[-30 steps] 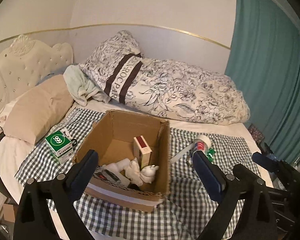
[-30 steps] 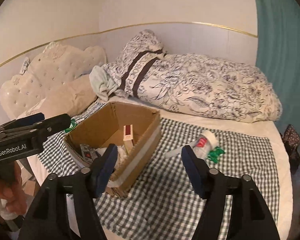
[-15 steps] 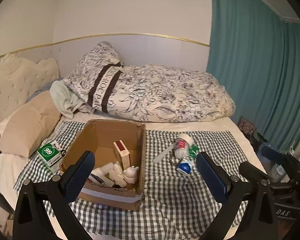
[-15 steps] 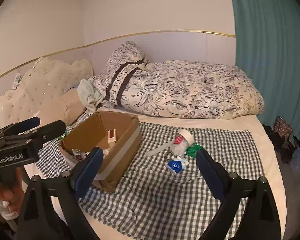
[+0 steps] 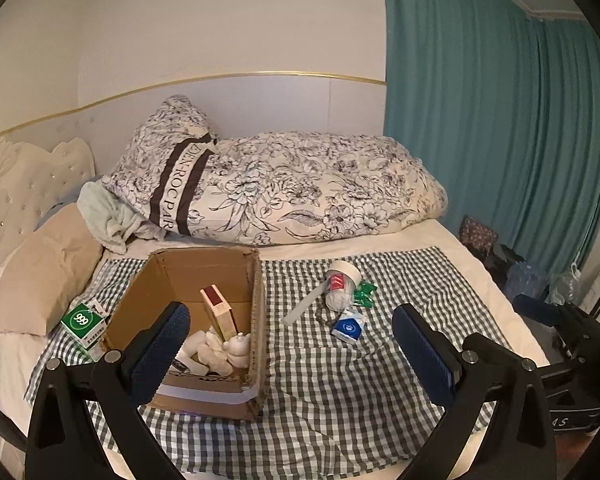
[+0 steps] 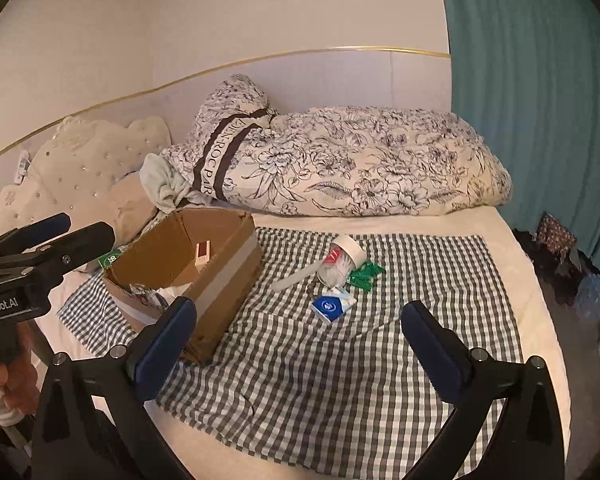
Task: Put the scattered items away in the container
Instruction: 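Withdraw both tools from the box toward the remaining items on the sheet, then grasp the red-labelled floss container with the left tool while the right tool grasps the blue box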
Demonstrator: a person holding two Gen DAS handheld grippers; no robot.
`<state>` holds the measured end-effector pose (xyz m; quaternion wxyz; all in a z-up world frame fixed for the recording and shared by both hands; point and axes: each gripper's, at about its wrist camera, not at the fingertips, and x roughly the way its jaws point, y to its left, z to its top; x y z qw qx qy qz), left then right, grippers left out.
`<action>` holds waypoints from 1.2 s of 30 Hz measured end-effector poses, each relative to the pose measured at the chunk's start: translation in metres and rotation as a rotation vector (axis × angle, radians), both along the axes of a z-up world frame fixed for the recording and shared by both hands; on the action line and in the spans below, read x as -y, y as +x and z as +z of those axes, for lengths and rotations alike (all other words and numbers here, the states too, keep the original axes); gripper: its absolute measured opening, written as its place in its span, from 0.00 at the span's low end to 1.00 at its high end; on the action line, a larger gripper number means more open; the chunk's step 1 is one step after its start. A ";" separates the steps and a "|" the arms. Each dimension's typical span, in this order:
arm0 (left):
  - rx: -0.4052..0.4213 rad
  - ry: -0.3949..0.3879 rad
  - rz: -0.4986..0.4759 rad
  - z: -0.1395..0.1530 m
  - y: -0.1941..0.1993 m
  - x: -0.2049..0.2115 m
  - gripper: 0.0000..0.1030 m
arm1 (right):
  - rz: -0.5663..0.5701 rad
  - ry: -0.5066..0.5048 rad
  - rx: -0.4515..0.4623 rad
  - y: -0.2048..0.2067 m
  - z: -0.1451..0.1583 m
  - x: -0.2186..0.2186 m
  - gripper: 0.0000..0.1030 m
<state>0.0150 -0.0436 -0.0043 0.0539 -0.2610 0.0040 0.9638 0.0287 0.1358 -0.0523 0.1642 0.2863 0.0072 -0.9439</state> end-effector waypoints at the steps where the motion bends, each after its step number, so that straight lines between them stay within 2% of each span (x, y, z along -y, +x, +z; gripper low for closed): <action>1: 0.003 -0.003 -0.004 -0.002 -0.002 -0.002 1.00 | -0.002 0.000 0.002 0.000 -0.002 -0.002 1.00; 8: 0.027 -0.009 -0.050 -0.025 -0.016 -0.027 1.00 | -0.003 0.010 0.005 -0.004 -0.016 -0.018 1.00; 12: 0.033 -0.038 -0.086 -0.046 -0.028 -0.046 1.00 | 0.007 0.030 0.032 -0.013 -0.036 -0.023 1.00; 17: 0.078 -0.017 -0.121 -0.079 -0.051 -0.061 1.00 | 0.041 0.062 0.047 -0.024 -0.070 -0.031 1.00; 19: 0.113 -0.010 -0.125 -0.092 -0.061 -0.066 1.00 | 0.049 0.063 0.069 -0.035 -0.082 -0.036 1.00; 25: 0.131 -0.002 -0.129 -0.119 -0.087 -0.075 1.00 | 0.056 -0.025 0.111 -0.069 -0.109 -0.058 1.00; 33: 0.174 -0.011 -0.109 -0.150 -0.126 -0.081 1.00 | 0.168 0.021 0.096 -0.115 -0.142 -0.051 1.00; 36: 0.192 -0.008 -0.119 -0.160 -0.145 -0.085 1.00 | 0.210 0.004 0.124 -0.138 -0.159 -0.046 1.00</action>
